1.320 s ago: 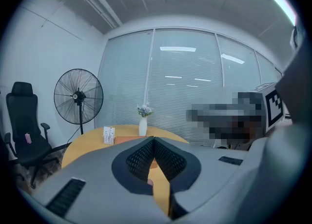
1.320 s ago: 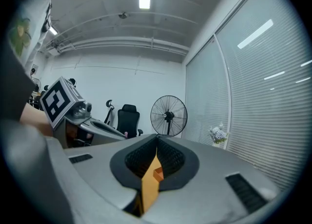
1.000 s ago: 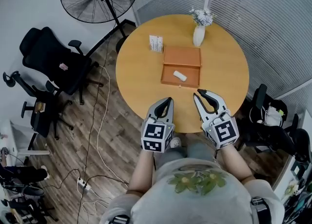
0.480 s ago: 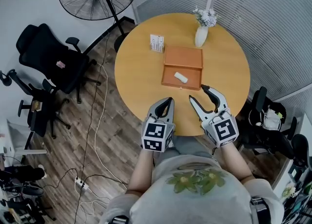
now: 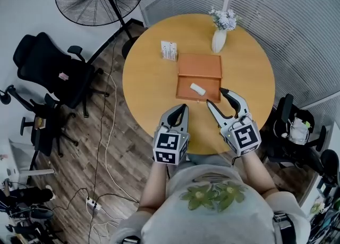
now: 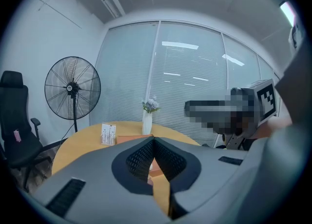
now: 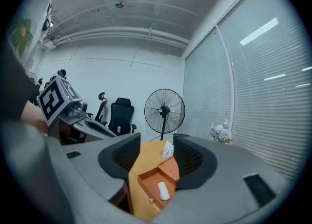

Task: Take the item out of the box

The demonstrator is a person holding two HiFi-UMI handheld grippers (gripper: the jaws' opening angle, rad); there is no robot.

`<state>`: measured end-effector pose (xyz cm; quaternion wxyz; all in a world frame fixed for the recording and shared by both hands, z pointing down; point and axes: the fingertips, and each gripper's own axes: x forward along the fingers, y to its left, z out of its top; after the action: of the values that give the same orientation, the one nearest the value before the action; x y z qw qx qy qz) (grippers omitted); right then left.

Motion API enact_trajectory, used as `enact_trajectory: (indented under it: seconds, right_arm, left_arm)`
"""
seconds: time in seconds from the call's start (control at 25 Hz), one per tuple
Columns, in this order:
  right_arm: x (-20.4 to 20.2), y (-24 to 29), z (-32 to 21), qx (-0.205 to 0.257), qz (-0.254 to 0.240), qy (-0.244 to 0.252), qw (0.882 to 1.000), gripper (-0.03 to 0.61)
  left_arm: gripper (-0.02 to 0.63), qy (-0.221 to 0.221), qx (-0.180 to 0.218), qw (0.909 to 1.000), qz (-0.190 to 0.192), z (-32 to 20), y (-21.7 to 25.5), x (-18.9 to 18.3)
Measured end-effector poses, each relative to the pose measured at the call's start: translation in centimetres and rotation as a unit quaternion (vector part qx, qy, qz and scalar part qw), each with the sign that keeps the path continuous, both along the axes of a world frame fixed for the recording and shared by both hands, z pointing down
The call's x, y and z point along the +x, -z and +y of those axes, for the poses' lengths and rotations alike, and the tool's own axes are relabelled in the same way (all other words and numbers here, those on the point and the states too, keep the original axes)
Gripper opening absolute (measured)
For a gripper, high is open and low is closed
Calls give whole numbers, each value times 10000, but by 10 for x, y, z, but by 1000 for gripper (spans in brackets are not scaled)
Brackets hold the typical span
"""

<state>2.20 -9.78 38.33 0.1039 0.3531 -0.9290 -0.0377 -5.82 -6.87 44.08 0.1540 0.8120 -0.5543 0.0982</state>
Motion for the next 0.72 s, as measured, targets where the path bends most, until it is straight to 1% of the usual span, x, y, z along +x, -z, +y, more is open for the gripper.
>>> enact_trajectory:
  seconds: [0.28,0.72]
  right_arm:
    - [-15,-8,-32,-71,24,28,10000,218]
    - [-27,-48,-65,-459,350,45,9983,216]
  left_arm:
    - [-5,-6,-104,9999,44,-23,-7,-13]
    - [-5,-8,-422,9990,108,-47,-34,-30]
